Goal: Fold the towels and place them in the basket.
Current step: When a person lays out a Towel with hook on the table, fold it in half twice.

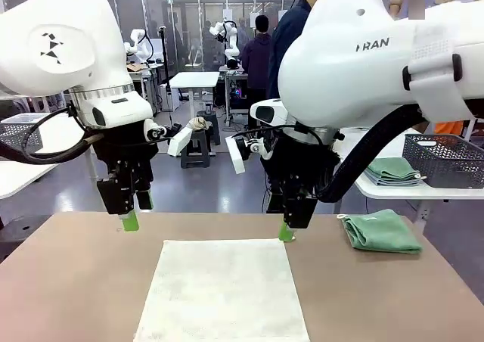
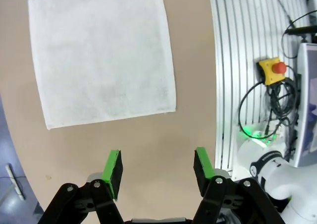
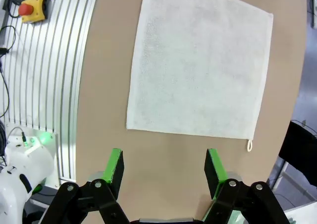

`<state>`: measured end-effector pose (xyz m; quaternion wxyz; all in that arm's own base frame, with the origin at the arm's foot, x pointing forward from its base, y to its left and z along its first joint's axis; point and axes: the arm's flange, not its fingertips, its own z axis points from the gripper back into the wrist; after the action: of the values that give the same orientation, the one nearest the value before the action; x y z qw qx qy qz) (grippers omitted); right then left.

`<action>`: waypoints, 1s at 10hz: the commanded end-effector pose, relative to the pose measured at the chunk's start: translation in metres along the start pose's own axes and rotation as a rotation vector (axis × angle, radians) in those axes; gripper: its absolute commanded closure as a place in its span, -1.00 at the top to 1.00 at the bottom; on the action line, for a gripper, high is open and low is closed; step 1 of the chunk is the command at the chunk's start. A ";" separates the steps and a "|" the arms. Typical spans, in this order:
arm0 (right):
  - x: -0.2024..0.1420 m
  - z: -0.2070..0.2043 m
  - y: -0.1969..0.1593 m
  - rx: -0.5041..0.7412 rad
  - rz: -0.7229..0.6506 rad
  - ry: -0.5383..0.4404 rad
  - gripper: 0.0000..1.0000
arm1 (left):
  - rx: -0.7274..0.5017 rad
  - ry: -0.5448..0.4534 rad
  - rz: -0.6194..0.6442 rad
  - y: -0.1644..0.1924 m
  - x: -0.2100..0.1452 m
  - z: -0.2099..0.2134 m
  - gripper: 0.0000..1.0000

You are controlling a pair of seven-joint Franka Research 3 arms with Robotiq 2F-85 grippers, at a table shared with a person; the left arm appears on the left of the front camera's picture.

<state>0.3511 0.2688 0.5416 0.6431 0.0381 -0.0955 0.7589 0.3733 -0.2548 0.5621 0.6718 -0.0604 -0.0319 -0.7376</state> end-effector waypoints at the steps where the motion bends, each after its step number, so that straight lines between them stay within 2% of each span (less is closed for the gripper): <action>1: 0.001 0.000 0.001 -0.001 0.004 -0.002 0.65 | -0.002 -0.004 -0.004 0.001 -0.001 0.000 0.48; 6: 0.001 0.000 0.001 0.000 0.002 0.000 0.65 | -0.004 -0.003 0.001 0.001 -0.001 -0.001 0.48; 7: 0.008 -0.010 0.015 -0.046 0.004 0.076 0.65 | 0.015 0.051 0.032 -0.019 0.007 -0.009 0.48; 8: 0.010 -0.019 0.026 -0.035 0.036 0.088 0.65 | 0.021 0.058 0.048 -0.035 0.009 -0.016 0.48; 10: 0.008 -0.032 0.043 -0.053 0.002 0.128 0.65 | 0.048 0.101 0.093 -0.060 0.009 -0.030 0.48</action>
<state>0.3202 0.2802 0.5150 0.6282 -0.0017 -0.0705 0.7749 0.3270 -0.2653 0.5439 0.6914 -0.0396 -0.0090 -0.7213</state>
